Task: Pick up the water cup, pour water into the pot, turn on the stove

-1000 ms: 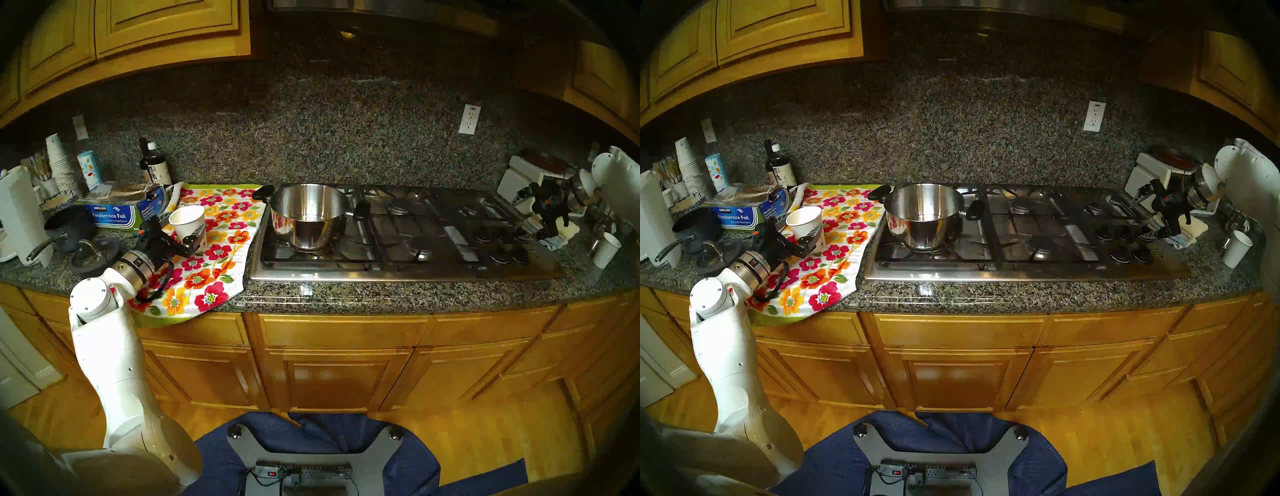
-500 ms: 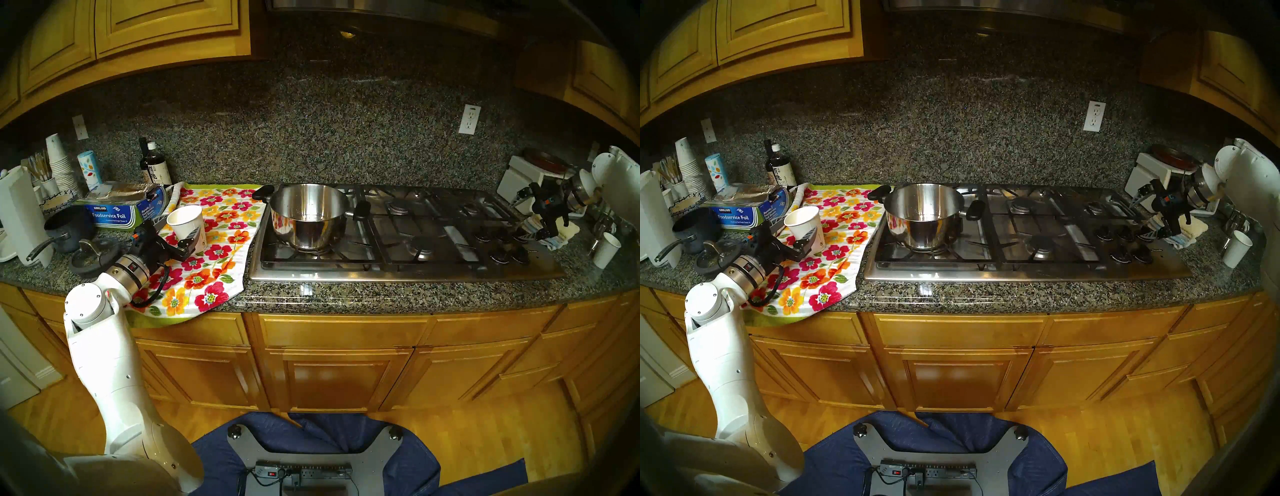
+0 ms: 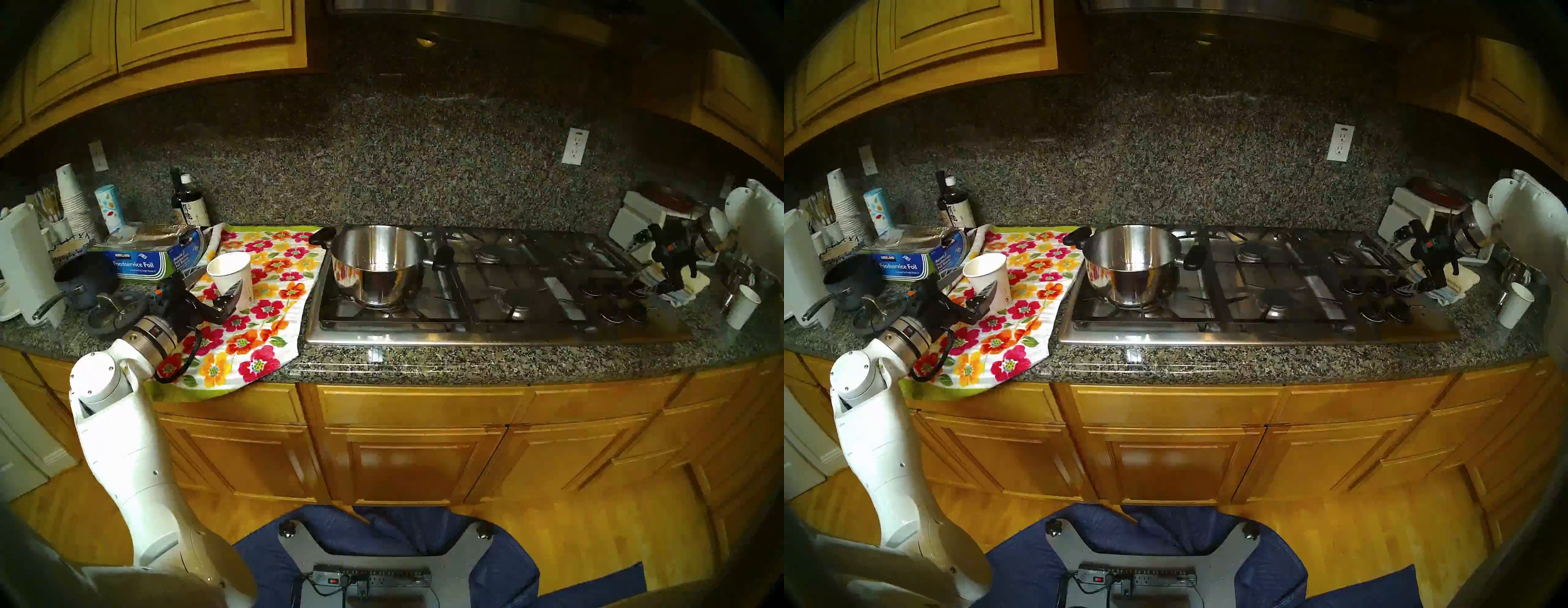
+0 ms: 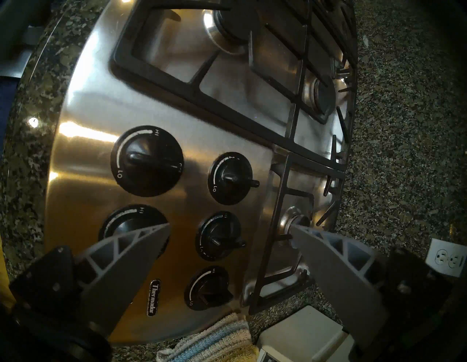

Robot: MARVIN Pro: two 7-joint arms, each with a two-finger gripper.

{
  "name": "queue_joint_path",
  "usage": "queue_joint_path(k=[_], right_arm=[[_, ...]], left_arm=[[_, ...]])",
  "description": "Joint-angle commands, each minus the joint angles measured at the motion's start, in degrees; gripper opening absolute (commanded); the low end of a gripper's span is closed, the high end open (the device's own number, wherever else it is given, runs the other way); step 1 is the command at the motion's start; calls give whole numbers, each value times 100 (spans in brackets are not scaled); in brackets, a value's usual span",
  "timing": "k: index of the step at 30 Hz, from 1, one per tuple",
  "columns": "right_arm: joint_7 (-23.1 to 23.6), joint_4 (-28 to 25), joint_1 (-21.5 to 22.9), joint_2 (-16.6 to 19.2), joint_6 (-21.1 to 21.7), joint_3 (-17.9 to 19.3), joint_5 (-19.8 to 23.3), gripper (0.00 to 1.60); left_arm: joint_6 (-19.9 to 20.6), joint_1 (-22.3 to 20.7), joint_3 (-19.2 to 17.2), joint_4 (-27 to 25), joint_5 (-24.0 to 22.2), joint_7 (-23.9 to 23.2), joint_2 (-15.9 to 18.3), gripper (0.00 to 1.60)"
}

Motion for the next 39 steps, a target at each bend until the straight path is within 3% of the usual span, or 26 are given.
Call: queue_joint_path(k=[1,23,26,29,39], right_arm=[[58,17,197,9,-2,37,4,160],[54,20,194,7,-4,36,4,160],[55,20,195,7,-3,36,5,160],[49,24,191,5,-5,36,4,160],[60,15,199,9,-1,35,6,160]], left_arm=[[97,56,-77,-519,-115,-64,-84,160],[535,184,-400,-1138,-172,-415,-169,160],[659,204,-411,-1252,-202,-514,-193,160],[1087,177,-385,-1538,-138,-490,-319,160],[1362,170,-386,-1655,-47,-491,-350,160]])
